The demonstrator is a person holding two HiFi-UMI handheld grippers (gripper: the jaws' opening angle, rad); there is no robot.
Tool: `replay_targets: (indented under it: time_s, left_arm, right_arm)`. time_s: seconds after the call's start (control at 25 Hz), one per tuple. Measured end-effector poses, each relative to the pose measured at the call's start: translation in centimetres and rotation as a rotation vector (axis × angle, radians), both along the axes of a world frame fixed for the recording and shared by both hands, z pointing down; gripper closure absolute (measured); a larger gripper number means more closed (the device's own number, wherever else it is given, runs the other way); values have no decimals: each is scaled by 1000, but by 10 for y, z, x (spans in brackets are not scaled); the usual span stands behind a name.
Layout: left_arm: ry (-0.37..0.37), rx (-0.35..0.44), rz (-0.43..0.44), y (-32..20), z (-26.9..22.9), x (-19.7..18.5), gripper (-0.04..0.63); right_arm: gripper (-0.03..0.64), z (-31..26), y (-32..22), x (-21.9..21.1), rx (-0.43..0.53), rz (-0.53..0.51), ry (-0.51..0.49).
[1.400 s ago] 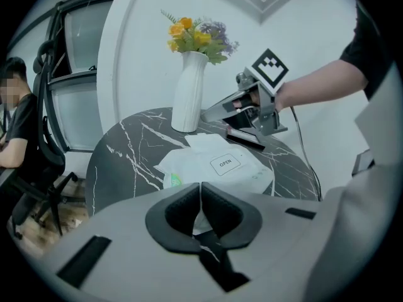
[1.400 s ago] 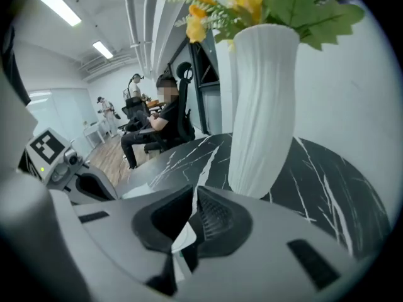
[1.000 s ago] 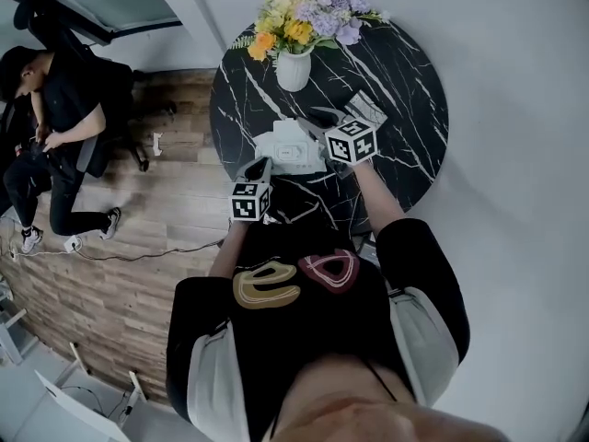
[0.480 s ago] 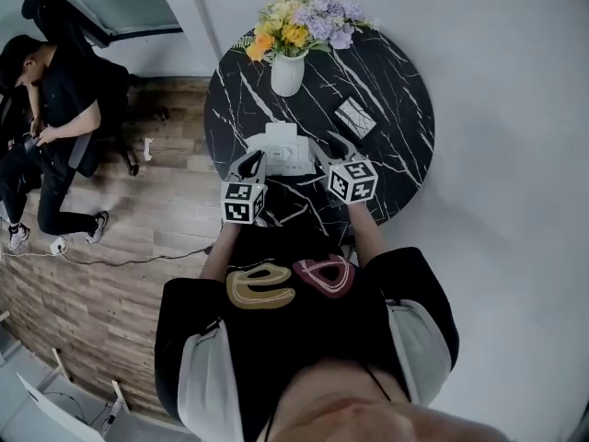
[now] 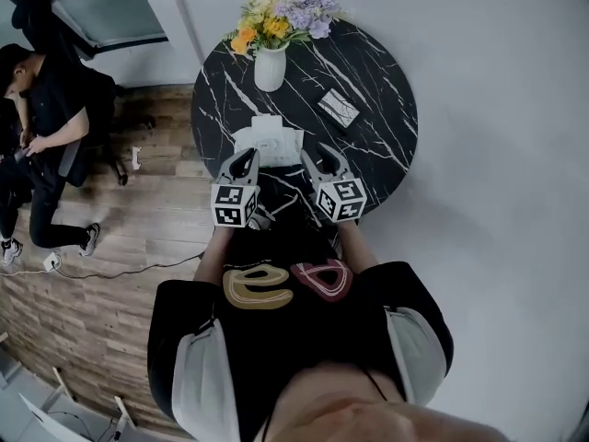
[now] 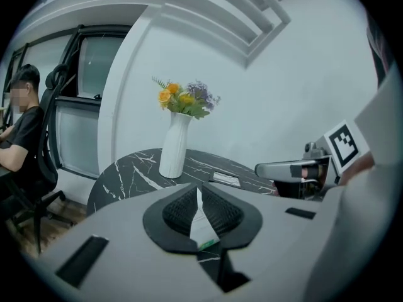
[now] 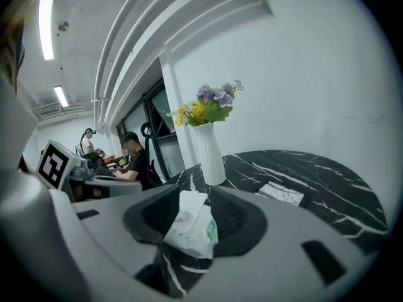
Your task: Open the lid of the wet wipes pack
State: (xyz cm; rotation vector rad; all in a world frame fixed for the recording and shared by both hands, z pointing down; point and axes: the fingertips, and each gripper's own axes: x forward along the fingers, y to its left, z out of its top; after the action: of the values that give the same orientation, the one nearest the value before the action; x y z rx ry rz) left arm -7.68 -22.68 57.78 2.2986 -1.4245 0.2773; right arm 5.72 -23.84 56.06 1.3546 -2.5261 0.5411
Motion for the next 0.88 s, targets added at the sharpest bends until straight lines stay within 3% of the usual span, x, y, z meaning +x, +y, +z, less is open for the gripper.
replay_targets:
  time_s: [0.16, 0.56, 0.88]
  left_arm:
    - [0, 11, 19, 13, -4, 7, 572]
    - [6, 44, 67, 39, -17, 22, 572]
    - [0, 49, 86, 51, -17, 29, 572]
  right_arm:
    - [462, -1, 21, 0, 16, 10, 6]
    - [576, -9, 54, -1, 64, 6, 38]
    - [606, -5, 68, 5, 61, 24, 69]
